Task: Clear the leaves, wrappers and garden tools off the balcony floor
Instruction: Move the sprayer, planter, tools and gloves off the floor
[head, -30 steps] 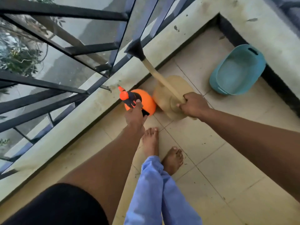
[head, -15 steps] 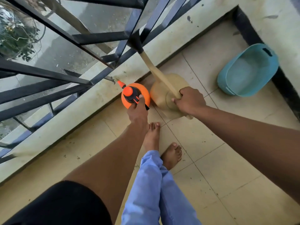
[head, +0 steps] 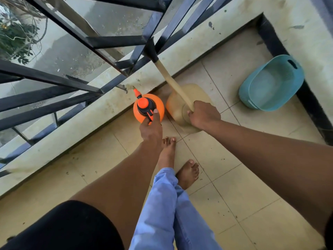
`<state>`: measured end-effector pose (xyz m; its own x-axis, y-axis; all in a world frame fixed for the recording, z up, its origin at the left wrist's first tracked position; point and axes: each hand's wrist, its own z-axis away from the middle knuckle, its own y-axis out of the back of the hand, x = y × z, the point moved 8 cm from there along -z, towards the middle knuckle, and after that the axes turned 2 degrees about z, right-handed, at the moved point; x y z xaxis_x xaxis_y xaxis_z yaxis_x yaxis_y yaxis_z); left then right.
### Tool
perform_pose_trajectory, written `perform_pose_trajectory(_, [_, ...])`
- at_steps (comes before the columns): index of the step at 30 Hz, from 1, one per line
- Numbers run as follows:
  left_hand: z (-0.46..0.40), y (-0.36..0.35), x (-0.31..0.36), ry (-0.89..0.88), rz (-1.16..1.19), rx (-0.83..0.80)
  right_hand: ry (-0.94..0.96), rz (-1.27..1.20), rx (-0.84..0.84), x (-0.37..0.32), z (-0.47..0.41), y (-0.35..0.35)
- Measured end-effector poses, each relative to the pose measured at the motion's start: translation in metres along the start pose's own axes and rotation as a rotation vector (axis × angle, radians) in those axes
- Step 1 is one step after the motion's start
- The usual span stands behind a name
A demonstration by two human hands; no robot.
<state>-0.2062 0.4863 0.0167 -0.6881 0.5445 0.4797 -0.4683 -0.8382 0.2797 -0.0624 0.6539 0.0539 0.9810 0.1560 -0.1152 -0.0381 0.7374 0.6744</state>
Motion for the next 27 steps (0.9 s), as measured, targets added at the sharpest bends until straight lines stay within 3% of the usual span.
perform_pose_trajectory(10, [-0.005,0.021,-0.019,0.048,0.047,0.014,-0.048,-0.124,0.094,-0.014,0.002,0.005])
perform_pose_trajectory(19, [-0.001,0.022,-0.016,0.164,0.038,-0.07,0.05,0.085,0.036,-0.04,-0.001,0.003])
perform_pose_trajectory(27, [-0.003,0.024,-0.013,0.137,0.022,-0.092,0.03,0.214,-0.008,-0.024,0.005,-0.004])
